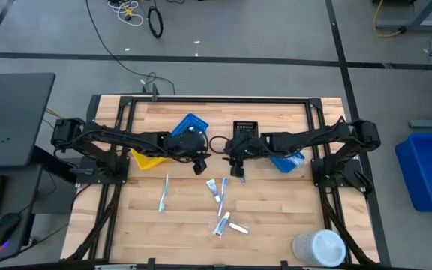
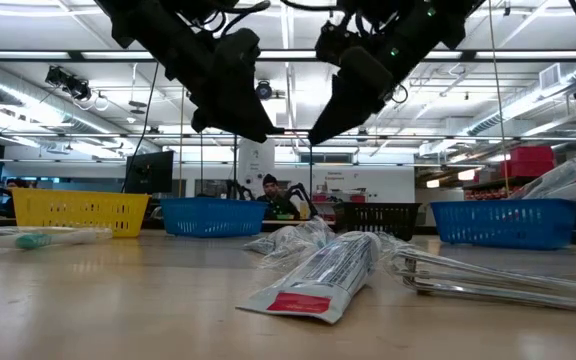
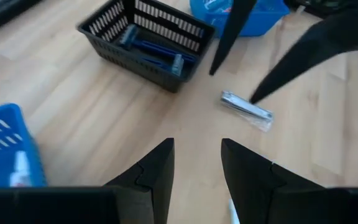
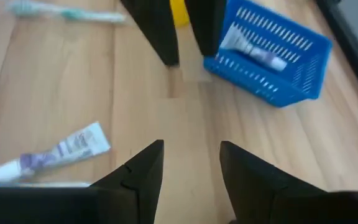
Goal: Pick & Place Travel size toiletries
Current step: Put the silver nail cutter into the yellow bin
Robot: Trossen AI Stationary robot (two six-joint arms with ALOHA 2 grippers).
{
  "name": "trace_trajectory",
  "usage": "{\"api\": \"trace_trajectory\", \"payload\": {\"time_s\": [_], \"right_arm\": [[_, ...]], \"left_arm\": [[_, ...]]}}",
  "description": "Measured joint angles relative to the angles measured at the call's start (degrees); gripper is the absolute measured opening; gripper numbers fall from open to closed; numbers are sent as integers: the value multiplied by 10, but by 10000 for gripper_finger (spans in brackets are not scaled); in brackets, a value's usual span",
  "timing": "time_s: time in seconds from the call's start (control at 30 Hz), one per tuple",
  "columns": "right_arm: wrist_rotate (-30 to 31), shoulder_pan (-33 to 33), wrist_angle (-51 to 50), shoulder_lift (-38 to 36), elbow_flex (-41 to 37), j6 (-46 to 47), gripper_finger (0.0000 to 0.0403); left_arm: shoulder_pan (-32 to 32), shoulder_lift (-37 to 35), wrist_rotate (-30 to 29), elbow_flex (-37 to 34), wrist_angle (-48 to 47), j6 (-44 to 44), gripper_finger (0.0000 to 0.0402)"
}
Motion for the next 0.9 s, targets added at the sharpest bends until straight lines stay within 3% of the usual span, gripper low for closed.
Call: {"api": "trace_trajectory", "payload": {"time_s": [0.23, 0.5, 0.73, 0.9], "right_arm": [[0, 0, -14, 0, -47, 15, 167], [-1, -2, 69, 0, -103, -13, 166], [13, 8, 16, -2, -103, 59, 169], [21, 28, -114, -2, -28, 117, 176]], "left_arm": [[-34, 0, 0, 0, 0, -23, 139], [-81, 0, 0, 0, 0, 4, 139], [-112, 0, -34, 0, 15, -22, 139], [-118, 0, -81, 0, 15, -23, 139]]}}
